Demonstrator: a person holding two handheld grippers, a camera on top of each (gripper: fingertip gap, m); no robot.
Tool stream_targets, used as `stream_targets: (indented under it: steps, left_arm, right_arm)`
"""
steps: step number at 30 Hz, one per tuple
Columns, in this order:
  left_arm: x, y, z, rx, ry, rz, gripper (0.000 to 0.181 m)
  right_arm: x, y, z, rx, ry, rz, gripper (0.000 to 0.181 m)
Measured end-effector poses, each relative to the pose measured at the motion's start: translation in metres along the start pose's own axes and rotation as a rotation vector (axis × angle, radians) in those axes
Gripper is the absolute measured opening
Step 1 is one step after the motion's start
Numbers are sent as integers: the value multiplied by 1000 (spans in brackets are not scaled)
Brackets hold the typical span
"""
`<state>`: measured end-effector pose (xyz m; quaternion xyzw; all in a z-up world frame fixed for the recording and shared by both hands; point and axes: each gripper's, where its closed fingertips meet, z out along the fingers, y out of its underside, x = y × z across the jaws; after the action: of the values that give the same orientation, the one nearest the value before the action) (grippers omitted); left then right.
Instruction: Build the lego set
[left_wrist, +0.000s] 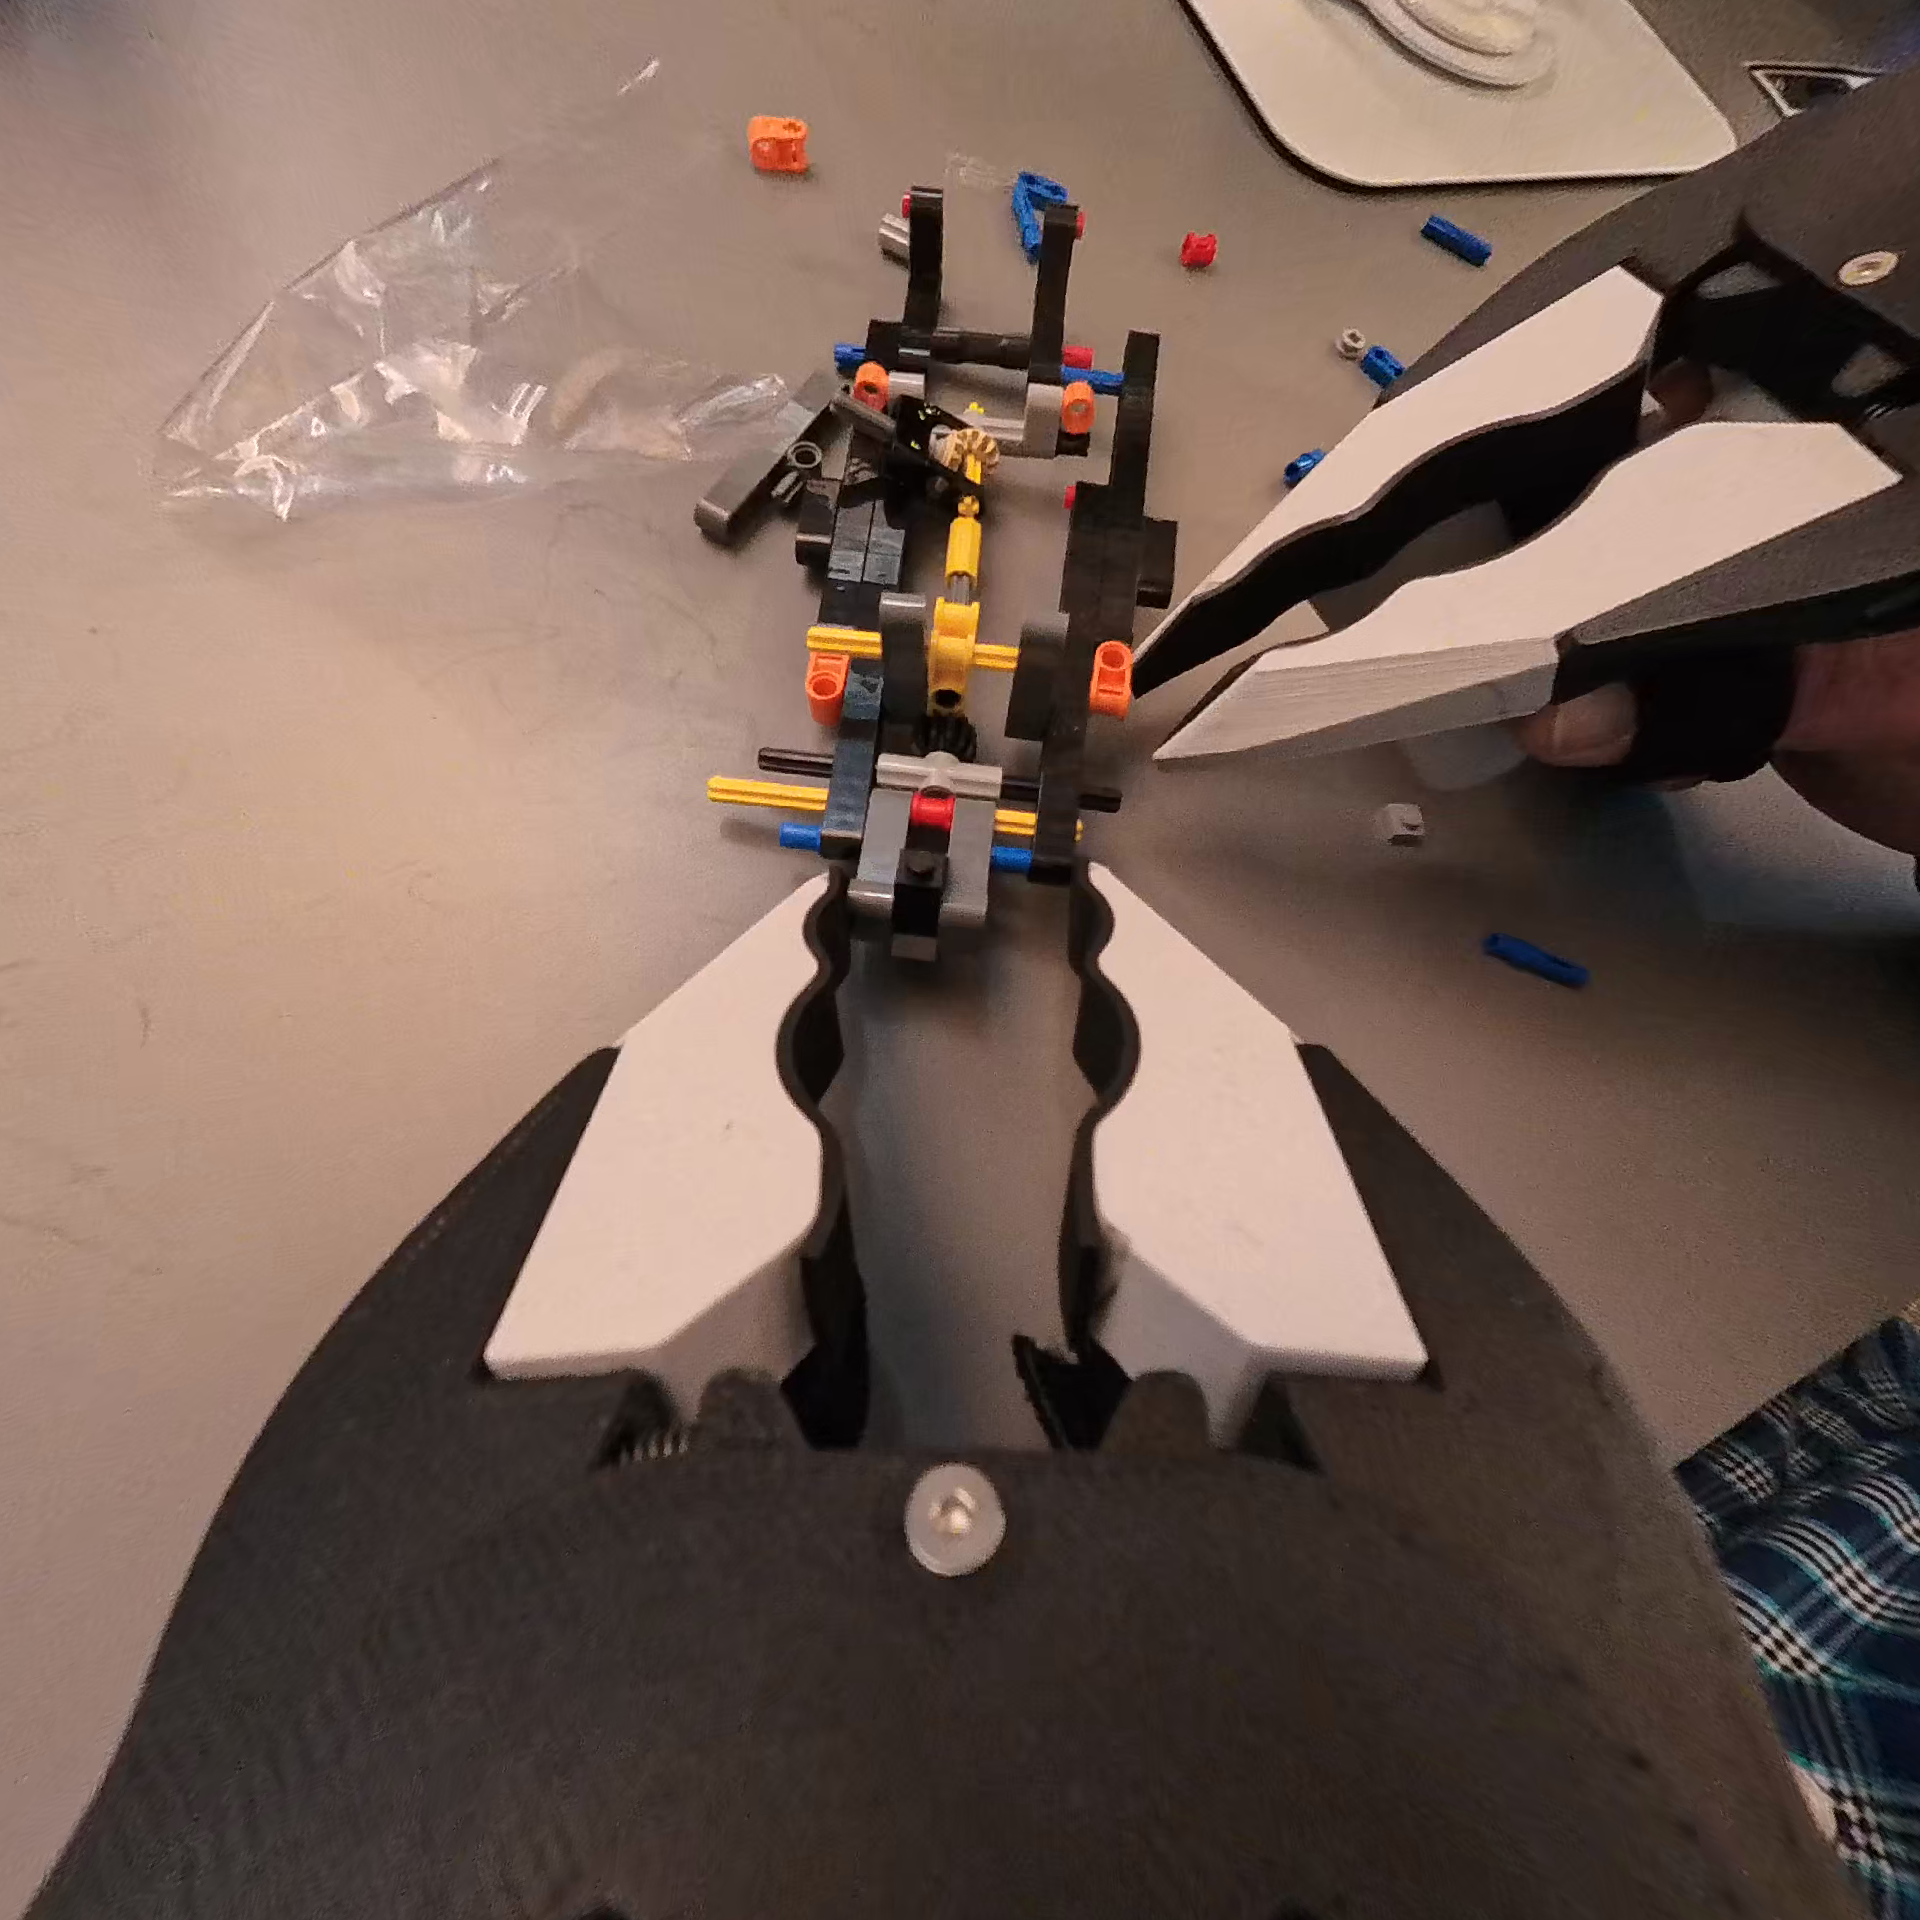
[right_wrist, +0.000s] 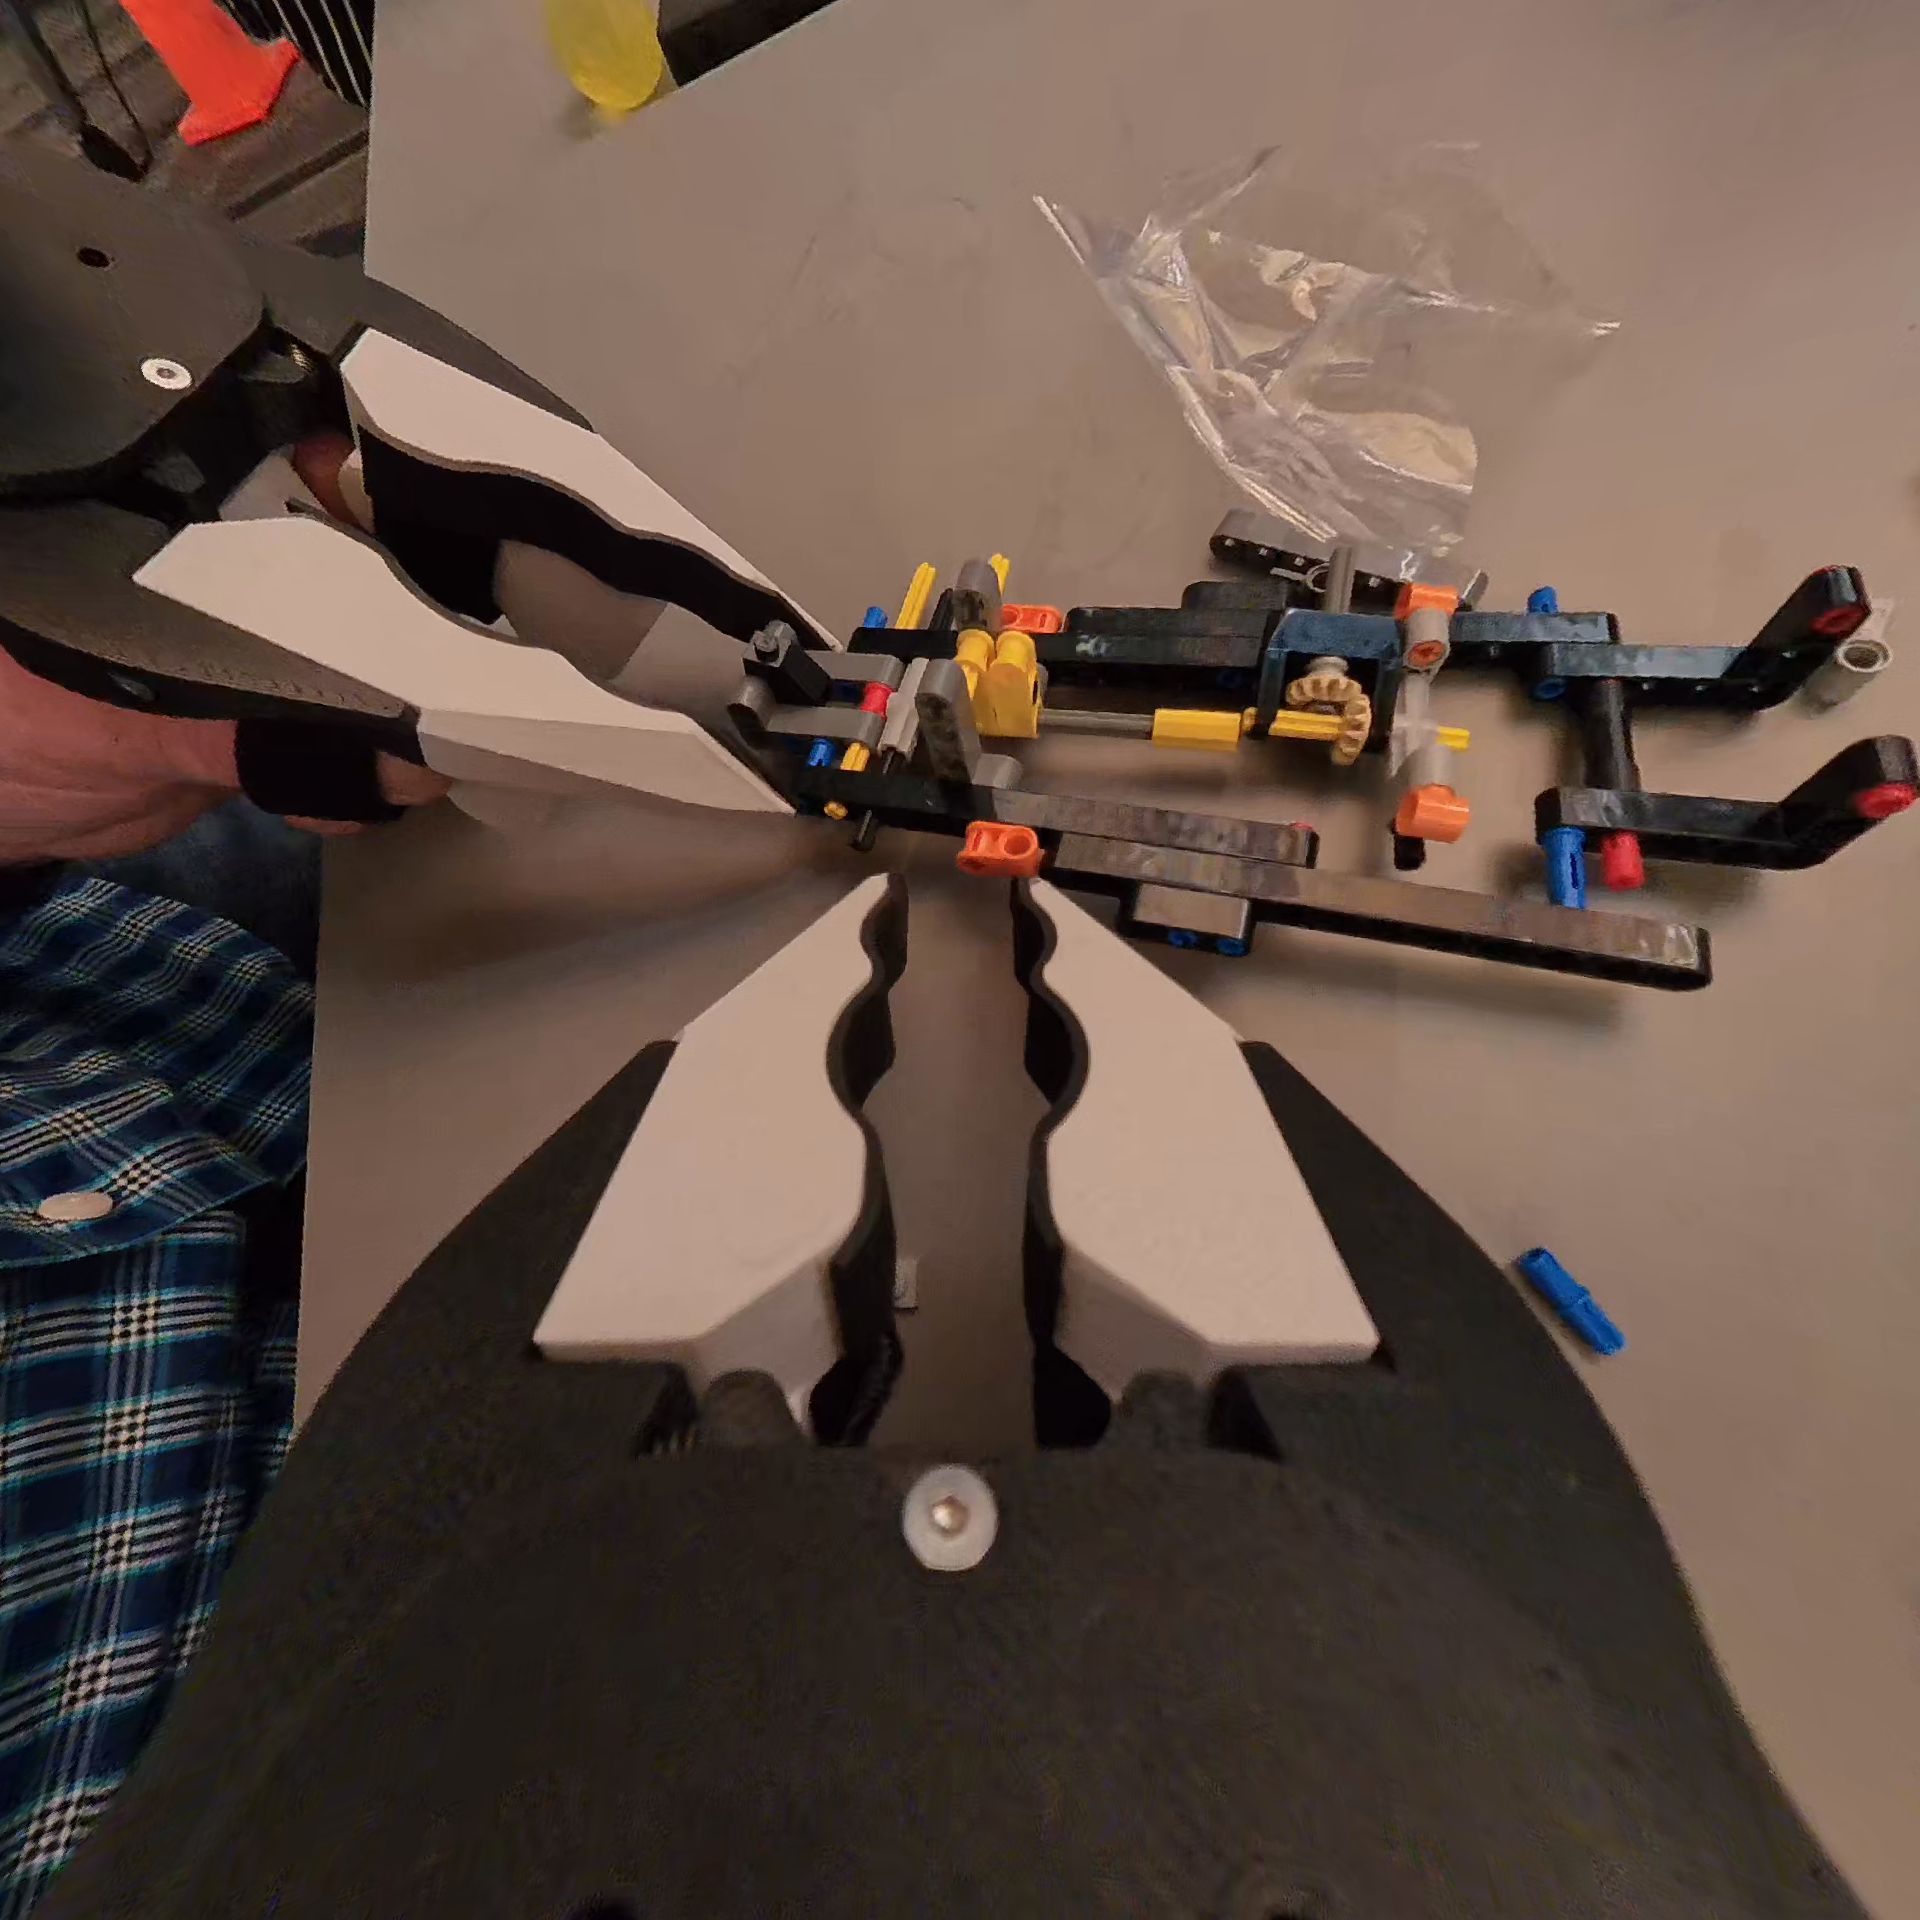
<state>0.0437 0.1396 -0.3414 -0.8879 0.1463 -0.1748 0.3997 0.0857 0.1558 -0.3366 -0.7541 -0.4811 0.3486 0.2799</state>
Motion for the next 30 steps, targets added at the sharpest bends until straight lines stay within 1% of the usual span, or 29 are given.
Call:
stream_targets:
  steps: [6,7,10,18,22,25,30]
  left_arm:
    - [1,1,1,-8,-4,12,37]
    - [1,1,0,-6,-4,11,24]
    - [1,0,-1,3,-4,2,24]
    - [12,8,1,-41,16,57,24]
    - [24,15,4,-81,32,98,25]
    - [34,17,5,-86,52,108,25]
    - [33,16,5,-81,35,109,25]
  right_arm:
    - [-4,-3,1,14,-7,-20,17]
    - [-3,-2,1,9,-6,-21,18]
    - [-1,0,-2,10,0,-7,18]
    - [3,9,-5,-41,4,-3,21]
    - [8,18,-11,-75,5,13,21]
    - [10,23,-13,-91,5,19,20]
    - [11,24,-15,-90,16,24,17]
